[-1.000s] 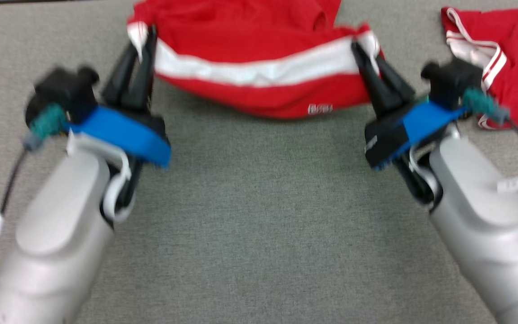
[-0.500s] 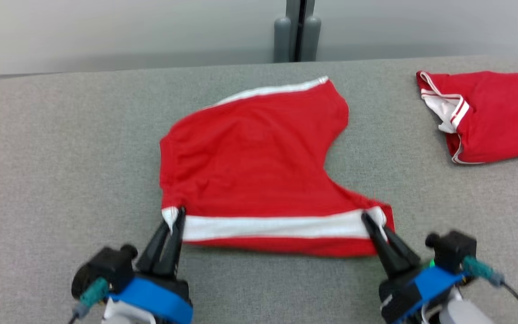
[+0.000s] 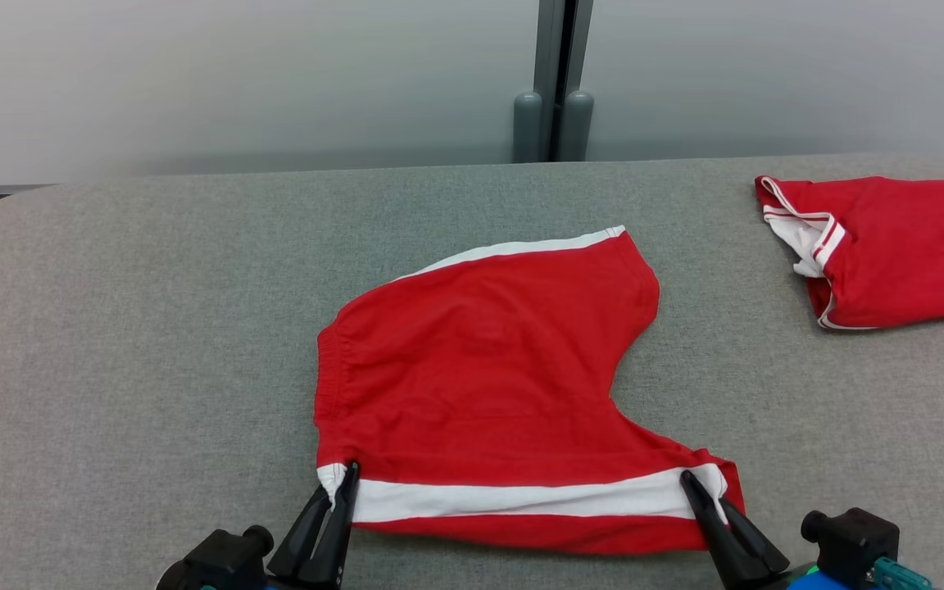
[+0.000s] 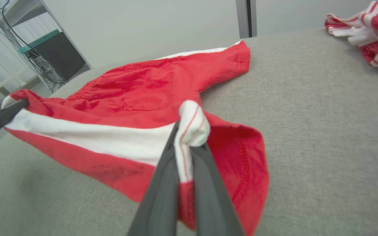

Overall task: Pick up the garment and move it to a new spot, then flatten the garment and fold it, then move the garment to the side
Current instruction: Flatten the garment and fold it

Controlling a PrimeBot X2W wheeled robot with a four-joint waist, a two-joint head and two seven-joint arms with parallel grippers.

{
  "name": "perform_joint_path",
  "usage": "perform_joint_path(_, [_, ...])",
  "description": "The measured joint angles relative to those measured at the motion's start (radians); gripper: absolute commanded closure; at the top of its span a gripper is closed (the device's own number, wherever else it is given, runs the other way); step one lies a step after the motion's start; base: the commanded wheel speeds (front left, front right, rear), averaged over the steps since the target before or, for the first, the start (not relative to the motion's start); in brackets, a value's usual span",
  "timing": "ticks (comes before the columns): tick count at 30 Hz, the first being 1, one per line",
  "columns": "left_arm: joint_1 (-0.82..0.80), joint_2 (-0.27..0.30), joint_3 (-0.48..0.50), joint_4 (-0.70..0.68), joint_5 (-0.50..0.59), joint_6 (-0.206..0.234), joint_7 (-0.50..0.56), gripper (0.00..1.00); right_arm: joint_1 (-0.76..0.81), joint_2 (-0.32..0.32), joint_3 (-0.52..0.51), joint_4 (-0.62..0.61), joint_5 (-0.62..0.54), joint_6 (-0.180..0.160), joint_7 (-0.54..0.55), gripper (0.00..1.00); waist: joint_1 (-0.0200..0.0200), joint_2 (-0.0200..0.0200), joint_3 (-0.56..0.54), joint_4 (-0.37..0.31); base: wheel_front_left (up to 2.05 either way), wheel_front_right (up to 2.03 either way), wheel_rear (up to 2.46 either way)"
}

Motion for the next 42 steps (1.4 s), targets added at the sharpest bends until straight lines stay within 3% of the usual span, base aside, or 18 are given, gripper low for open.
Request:
perform_joint_path(8, [-0.015, 0.001, -0.004, -0.003, 0.001, -0.007, 0.0, 1.0, -0.022, 0.008, -0.042, -0.045, -0.018, 0.0, 0.042, 1.0, 0.0001, 0.0, 0.004, 0.007, 0.0, 0.0, 0.0])
perform_joint_path(15, [-0.119, -0.007, -0.006, 0.018, 0.012, -0.033, 0.002, 1.0, -0.153, -0.003, -0.055, -0.018, -0.019, 0.0, 0.067, 1.0, 0.0002, 0.0, 0.046, 0.01, 0.0, 0.0, 0.0])
perform_joint_path(26, [-0.407, -0.045, 0.014, 0.155, 0.023, -0.096, 0.006, 1.0, -0.505, -0.035, -0.026, 0.155, -0.018, 0.0, 0.098, 1.0, 0.0004, 0.0, 0.194, 0.019, 0.0, 0.0, 0.0])
perform_joint_path(42, [-0.683, -0.119, 0.025, 0.387, 0.044, -0.146, 0.0, 1.0, -0.935, -0.012, 0.033, 0.559, -0.018, 0.0, 0.081, 1.0, 0.0005, 0.0, 0.371, 0.079, 0.0, 0.0, 0.0])
